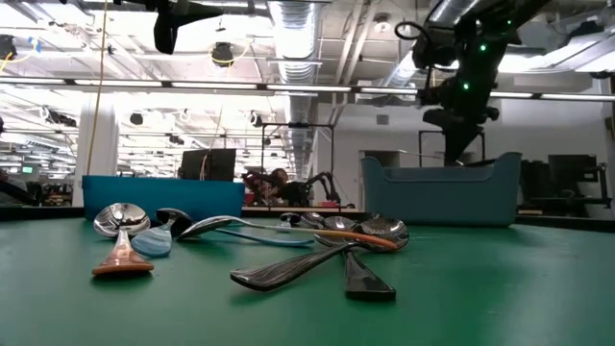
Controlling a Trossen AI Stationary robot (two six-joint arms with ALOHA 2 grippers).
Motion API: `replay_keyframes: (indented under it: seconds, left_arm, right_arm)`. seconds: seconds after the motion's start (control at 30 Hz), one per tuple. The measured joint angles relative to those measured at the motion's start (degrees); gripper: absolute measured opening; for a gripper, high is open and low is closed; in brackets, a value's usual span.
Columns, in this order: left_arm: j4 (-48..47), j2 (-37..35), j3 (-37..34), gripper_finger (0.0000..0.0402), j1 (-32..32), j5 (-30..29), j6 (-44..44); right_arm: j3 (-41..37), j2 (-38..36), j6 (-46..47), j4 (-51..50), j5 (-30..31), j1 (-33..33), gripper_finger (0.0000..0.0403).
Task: Sort silverware by color (type)
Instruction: Put the black spoon into the blue bin
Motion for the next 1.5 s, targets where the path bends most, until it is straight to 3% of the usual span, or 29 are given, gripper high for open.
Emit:
replay_keyframes:
  seconds: [0.6,1.5]
  left_arm:
    - [-0.52,0.0,0.02,0.0135,-0.02,0.0,0.03]
    - [-1.2,0.02,0.02,0.0135,0.0,-0.01,0.03]
  right_arm:
    - [-5.47,0.02,4.33,11.49,-3.46,-3.98,0.001]
    - [-5.43,7.17,1.9,11.02,-5.14,-5.49,0.0013]
